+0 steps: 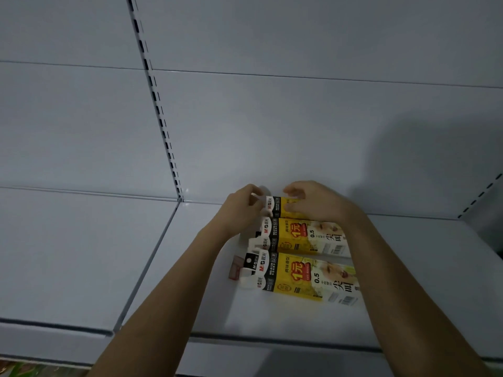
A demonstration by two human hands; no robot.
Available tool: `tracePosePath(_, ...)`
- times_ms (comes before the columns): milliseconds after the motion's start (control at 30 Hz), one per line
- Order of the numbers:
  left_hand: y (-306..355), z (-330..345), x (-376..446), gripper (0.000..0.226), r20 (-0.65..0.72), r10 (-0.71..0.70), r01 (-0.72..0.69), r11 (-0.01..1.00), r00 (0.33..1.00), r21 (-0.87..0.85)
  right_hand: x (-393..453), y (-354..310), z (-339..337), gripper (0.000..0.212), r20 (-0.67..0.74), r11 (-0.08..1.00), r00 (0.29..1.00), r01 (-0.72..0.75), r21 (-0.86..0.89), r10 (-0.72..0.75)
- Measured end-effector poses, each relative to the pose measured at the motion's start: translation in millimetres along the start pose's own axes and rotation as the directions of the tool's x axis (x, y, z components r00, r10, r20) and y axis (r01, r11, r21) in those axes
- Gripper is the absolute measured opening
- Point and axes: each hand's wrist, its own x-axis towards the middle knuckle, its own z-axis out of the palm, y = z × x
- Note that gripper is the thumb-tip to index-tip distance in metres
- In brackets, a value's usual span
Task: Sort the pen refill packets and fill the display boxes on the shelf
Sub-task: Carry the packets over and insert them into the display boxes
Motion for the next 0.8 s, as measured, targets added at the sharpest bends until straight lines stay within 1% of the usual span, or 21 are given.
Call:
tracePosePath(67,-3.8,-4.9,-7.3,0.028,-0.049,0.045,-0.043,0.998,0.998,0.041,-4.0,-1.2,-2.0,0.045,-0.085,0.998,0.996,0.025,0.064,-0.02)
tracePosePath(100,-4.2,-8.7,-11.9,0.028,-0.05,0.061,-0.057,0.996,0.997,0.075,-5.6,-4.3,-2.3,0.042,-0.111,0.997,0.993,0.036,0.075,-0.028)
tracePosePath(200,-7.3,-25.1,-30.5,0.031,-0.052,0.072,-0.057,0.968,0.996,0.244,-14.5,-21.2,-1.0,0.034,-0.095,0.994,0.992,0.086,0.06,-0.08)
tracePosePath(267,-10.6,-40.2,-48.9,0.034,-0.127,0.035,0.009,0.944,0.991,0.331,-24.5,-31.5,0.3,0.03,-0.069,0.985,0.988,0.147,0.09,-0.141)
tracePosePath(367,-19.7,-61.1,-93.2,0.034,-0.303,-0.063,0.176,0.916,0.951,0.36,-47.4,-42.7,4.8,0.023,-0.077,0.96,0.971,0.234,0.156,-0.225)
tracePosePath(467,-31.0,-73.3,-152.0,0.033,-0.469,-0.158,0.337,0.883,0.869,0.327,-67.2,-51.2,19.8,0.018,-0.061,0.929,0.947,0.322,0.183,-0.316)
tracePosePath(600,-41.5,-72.2,-242.6,0.035,-0.586,-0.311,0.532,0.809,0.749,0.25,-85.3,-72.0,55.5,0.014,0.092,0.879,0.888,0.423,0.222,-0.45)
tracePosePath(700,-46.0,-64.0,-309.8,0.037,-0.641,-0.396,0.625,0.761,0.658,0.171,-98.6,-93.9,88.7,0.016,0.219,0.846,0.822,0.48,0.232,-0.526)
tracePosePath(800,-52.3,-47.9,-380.0,0.035,-0.683,-0.488,0.735,0.67,0.543,0.105,-117.7,-114.6,126.1,0.018,0.363,0.805,0.719,0.54,0.246,-0.593)
